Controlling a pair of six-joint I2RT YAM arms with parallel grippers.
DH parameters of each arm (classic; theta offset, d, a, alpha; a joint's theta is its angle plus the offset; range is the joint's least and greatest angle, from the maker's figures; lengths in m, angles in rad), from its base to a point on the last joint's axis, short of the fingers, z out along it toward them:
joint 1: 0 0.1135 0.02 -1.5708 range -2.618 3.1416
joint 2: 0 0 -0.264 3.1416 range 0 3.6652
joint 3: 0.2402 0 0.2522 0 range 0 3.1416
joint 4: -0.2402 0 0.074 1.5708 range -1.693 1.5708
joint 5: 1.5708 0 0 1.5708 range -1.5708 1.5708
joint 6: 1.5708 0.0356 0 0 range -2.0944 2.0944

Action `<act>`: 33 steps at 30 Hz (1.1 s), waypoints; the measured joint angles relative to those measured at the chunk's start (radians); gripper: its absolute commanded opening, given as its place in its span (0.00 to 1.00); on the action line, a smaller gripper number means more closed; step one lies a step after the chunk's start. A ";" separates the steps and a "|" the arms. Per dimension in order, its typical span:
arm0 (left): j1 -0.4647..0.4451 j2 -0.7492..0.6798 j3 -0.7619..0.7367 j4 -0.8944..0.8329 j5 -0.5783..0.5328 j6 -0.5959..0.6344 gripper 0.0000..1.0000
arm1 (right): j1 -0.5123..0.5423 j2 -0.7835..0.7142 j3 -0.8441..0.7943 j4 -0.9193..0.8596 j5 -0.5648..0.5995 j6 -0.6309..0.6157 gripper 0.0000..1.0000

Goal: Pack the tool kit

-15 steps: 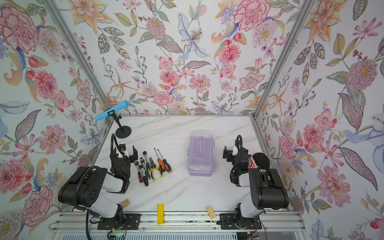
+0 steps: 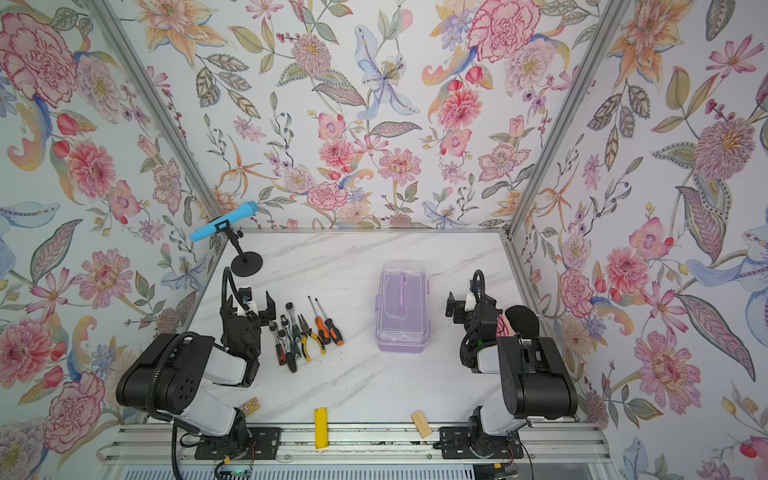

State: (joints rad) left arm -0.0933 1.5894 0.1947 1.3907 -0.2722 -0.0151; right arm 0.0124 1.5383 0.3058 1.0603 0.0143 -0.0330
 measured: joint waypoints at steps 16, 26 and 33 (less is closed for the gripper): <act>0.000 0.000 0.000 0.000 0.004 0.000 0.99 | 0.000 0.000 0.000 0.000 0.001 0.000 0.99; -0.065 -0.164 0.027 -0.134 -0.090 0.031 0.99 | 0.134 -0.119 0.114 -0.237 0.235 -0.019 0.99; -0.113 -0.350 0.290 -0.571 -0.195 -0.098 0.99 | 0.194 -0.248 0.322 -0.539 0.355 0.106 0.99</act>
State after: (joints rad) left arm -0.2058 1.2392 0.4850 0.8200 -0.4671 -0.1131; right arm 0.2066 1.2900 0.6277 0.5213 0.3695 0.0734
